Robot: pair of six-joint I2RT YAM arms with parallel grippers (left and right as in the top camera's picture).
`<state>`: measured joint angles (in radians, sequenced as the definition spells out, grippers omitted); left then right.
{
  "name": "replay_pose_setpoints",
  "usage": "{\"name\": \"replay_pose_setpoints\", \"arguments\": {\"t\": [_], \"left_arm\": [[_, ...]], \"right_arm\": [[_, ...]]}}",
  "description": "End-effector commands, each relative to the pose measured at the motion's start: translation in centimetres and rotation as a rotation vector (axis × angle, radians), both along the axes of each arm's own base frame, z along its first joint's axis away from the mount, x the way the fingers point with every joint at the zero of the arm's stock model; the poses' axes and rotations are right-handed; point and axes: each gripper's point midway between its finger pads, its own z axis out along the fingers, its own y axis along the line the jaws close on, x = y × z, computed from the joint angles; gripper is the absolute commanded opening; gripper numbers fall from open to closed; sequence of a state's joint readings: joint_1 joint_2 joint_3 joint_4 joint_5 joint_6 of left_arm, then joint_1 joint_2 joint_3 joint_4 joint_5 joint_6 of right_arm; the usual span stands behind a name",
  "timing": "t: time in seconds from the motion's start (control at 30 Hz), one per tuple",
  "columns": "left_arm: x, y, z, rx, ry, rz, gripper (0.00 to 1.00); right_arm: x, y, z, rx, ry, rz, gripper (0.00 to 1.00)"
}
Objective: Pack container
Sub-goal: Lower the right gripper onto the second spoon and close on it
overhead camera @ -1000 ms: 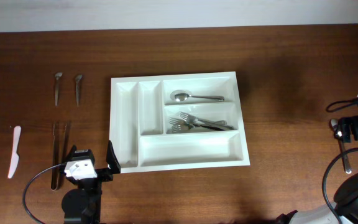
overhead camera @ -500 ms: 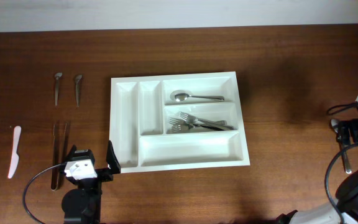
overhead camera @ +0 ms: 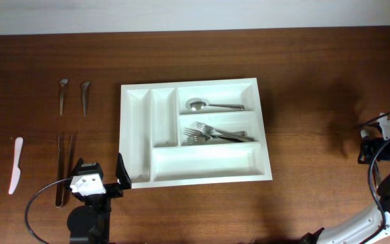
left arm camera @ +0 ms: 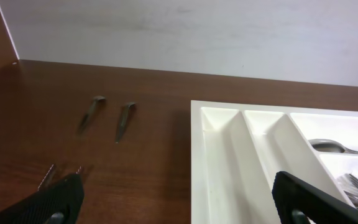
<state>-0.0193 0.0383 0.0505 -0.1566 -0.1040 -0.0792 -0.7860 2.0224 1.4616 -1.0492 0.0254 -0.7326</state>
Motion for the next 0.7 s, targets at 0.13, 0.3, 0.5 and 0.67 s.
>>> {"name": "replay_pose_setpoints", "arguments": {"t": [0.13, 0.3, 0.5, 0.67], "left_arm": [[0.0, -0.3, -0.1, -0.004, -0.001, -0.014, 0.99], [0.0, -0.3, -0.1, -0.004, -0.001, -0.014, 0.99], [0.0, -0.3, -0.1, -0.004, -0.001, -0.014, 0.99], [0.0, -0.3, -0.1, -0.004, -0.001, -0.014, 0.99]], "right_arm": [[0.7, -0.7, -1.7, -0.001, -0.024, -0.011, 0.98], [0.7, -0.6, -2.6, 0.012, -0.012, -0.012, 0.99], [0.7, -0.7, -3.0, 0.01, -0.008, -0.012, 0.99], [1.2, -1.2, -3.0, -0.009, -0.027, -0.012, 1.0]]}}
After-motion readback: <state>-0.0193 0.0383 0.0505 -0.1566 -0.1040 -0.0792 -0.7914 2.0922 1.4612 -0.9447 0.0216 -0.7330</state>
